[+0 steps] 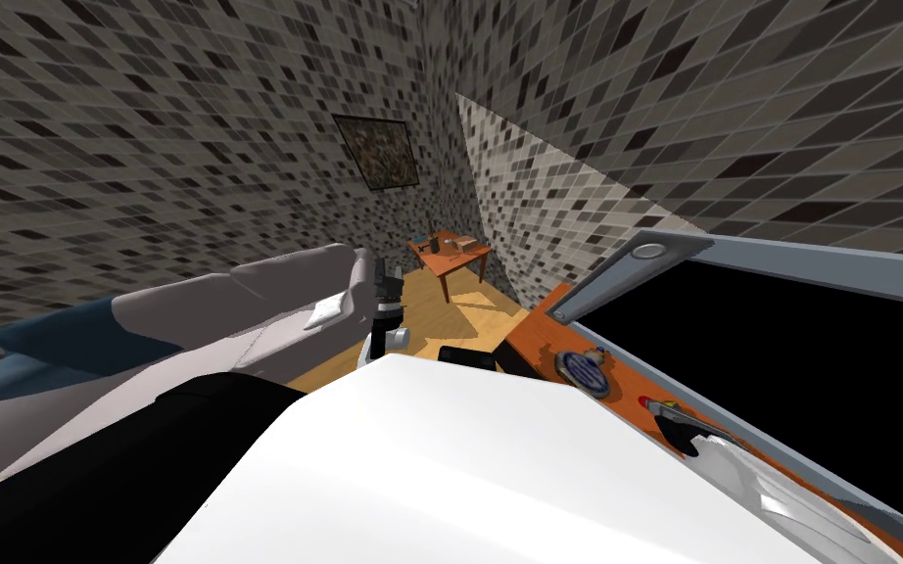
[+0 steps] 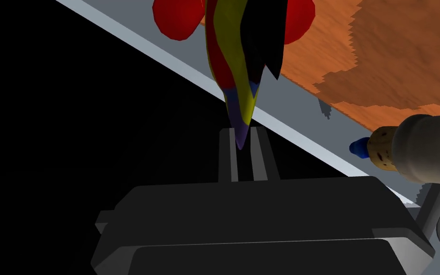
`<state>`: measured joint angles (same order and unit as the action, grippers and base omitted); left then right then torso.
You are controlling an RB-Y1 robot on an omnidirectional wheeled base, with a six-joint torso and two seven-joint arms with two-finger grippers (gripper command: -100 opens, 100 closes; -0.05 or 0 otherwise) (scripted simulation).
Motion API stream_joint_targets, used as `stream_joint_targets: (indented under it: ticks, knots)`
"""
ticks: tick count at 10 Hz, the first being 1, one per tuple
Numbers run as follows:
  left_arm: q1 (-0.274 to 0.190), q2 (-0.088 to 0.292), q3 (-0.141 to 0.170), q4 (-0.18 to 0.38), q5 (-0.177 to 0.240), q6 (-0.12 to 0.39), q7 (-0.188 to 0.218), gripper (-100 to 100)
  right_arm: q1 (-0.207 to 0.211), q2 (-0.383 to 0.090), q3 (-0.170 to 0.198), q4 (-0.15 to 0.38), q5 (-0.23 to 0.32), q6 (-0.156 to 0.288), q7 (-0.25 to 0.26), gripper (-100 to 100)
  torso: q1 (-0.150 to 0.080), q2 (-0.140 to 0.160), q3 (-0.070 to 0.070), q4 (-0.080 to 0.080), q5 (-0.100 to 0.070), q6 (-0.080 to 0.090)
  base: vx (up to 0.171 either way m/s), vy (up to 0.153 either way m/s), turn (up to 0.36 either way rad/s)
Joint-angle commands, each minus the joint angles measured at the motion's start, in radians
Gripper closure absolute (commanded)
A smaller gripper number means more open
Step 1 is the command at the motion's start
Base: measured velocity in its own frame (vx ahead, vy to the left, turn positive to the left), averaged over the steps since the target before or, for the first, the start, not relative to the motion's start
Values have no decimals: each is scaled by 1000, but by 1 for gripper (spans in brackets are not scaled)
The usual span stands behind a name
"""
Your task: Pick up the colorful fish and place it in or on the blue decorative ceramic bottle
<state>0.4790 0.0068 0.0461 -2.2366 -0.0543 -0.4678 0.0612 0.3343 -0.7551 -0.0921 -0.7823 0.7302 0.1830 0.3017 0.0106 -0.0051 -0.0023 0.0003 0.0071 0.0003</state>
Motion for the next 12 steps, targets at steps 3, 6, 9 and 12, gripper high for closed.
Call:
stream_joint_targets:
  ticks: [3,6,9,12]
  knots:
    - [0,0,0,0,0,0,0,0,44,-45,2,20,-62,-16,51,100,1,-1,-1,-1,1,2,169,108,-79]
    - [0,0,0,0,0,0,0,0,67,-69,-8,47,-87,-38,79,100,6,-6,-3,-1,3,0,189,124,-61]
    - [0,0,0,0,0,0,0,0,87,-91,-16,72,-110,-57,104,100,4,1,1,0,3,1,97,83,-51]
    - [0,0,0,0,0,0,0,0,122,-129,-31,109,-145,-88,147,100,6,-1,-1,0,4,0,163,130,-68]
